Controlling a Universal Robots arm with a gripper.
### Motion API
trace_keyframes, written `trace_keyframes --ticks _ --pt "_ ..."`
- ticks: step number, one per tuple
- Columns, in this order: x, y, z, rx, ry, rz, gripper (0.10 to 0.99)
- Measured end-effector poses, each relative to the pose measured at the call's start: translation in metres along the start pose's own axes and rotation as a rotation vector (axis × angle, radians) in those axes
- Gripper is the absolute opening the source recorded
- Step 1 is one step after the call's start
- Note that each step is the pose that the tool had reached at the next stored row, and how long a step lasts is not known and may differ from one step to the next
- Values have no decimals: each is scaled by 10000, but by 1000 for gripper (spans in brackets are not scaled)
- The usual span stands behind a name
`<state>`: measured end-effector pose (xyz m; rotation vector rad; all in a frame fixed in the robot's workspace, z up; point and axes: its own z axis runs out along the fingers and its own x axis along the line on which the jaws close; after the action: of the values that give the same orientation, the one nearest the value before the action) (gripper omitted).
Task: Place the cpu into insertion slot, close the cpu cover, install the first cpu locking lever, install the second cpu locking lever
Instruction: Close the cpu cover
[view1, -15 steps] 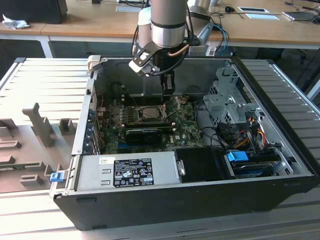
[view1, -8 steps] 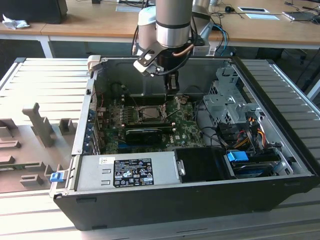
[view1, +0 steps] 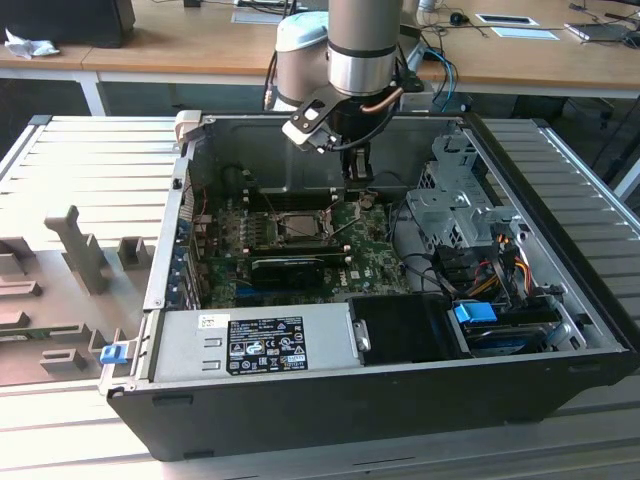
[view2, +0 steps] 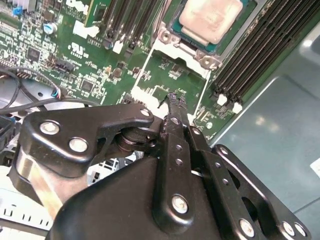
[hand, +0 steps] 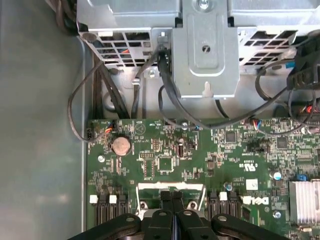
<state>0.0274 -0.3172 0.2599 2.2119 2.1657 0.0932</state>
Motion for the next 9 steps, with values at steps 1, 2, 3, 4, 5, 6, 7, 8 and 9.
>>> trace_keyframes --ticks 1,2,3,4,5,6,7,8,9 --pt "0 10 1 1 0 -1 106" --pt "0 20 1 1 -1 -1 106" --pt "1 31 2 4 0 0 106" --pt "1 46 4 8 0 0 106" --pt "1 60 5 11 -1 1 106" --pt "1 72 5 14 -1 1 106" --pt "2 84 6 16 -1 0 106" --pt "2 97 7 17 0 0 106" --pt "1 115 9 20 0 0 106"
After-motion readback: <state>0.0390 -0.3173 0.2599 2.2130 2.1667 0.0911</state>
